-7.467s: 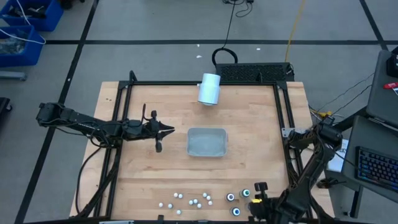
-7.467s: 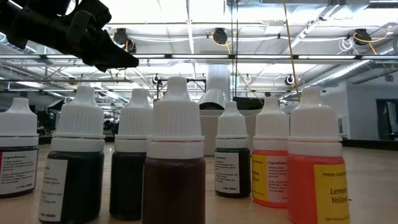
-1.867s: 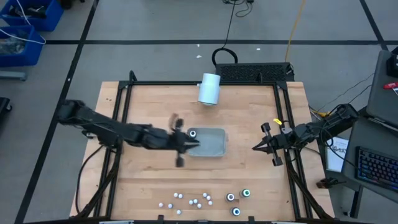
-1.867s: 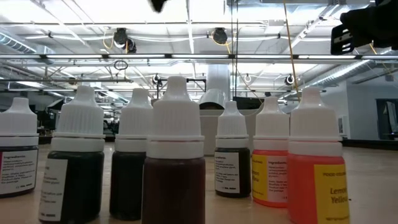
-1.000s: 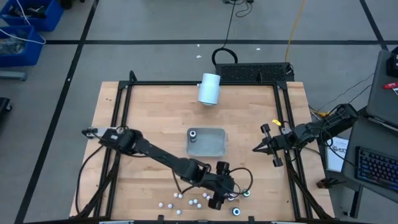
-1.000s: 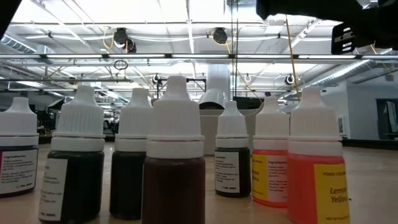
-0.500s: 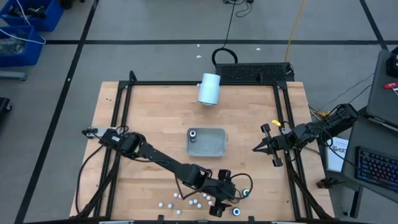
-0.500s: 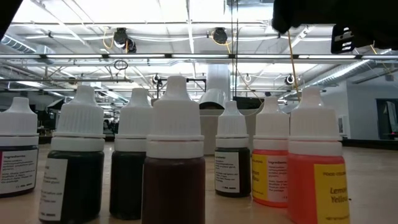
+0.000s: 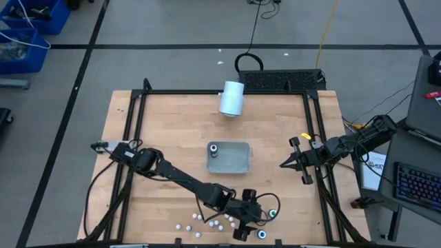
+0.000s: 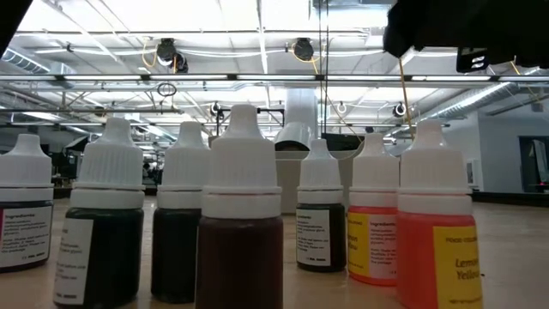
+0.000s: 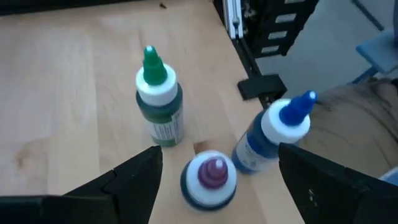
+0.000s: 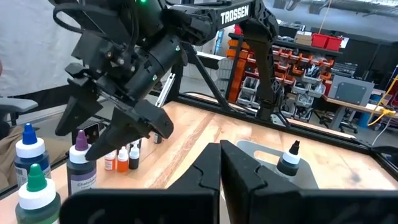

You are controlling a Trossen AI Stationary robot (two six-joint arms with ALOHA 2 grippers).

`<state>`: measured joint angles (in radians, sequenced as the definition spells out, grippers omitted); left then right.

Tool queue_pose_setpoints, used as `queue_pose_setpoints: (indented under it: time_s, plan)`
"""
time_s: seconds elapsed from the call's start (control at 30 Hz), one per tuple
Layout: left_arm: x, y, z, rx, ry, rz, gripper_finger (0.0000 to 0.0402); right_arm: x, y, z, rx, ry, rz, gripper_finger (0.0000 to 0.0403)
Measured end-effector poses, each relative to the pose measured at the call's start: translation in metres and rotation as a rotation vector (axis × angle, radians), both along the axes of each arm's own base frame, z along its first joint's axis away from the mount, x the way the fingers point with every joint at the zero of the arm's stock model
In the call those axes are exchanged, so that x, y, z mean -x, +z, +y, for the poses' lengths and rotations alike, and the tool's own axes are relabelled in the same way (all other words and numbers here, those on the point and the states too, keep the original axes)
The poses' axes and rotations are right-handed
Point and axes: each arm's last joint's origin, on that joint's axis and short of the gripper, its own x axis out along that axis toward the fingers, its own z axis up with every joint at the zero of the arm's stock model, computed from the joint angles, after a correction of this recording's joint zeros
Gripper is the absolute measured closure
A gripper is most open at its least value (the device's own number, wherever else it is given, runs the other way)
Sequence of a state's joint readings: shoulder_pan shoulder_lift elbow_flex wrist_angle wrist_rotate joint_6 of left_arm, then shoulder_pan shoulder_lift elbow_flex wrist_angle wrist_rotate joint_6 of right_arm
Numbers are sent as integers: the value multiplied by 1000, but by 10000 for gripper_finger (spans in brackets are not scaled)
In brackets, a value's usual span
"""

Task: Pick & Place food coloring
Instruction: Put the large violet food coloring bottle into the gray bin

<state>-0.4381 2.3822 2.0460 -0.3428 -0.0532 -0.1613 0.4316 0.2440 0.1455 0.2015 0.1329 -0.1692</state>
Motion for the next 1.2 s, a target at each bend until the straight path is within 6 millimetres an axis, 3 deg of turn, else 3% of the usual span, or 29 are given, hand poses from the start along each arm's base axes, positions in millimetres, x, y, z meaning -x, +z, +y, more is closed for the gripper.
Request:
queue_pose_setpoints:
  time_s: [0.17, 0.5, 0.67, 0.97, 1.2]
  plan:
    - [-3, -11, 1, -6, 4, 15, 80, 0, 0, 0, 1, -1, 3, 403]
    - [-3, -12, 1, -8, 4, 19, 89, 0, 0, 0, 1, -1, 2, 403]
    - [-3, -13, 1, -6, 6, 25, 142, 0, 0, 0, 1, -1, 3, 403]
    - [-2, -13, 0, 11, -23, 32, 280, 0, 0, 0, 1, -1, 3, 403]
    - [8, 10, 5, -22, 7, 56, 280, 0, 0, 0, -7, -1, 7, 403]
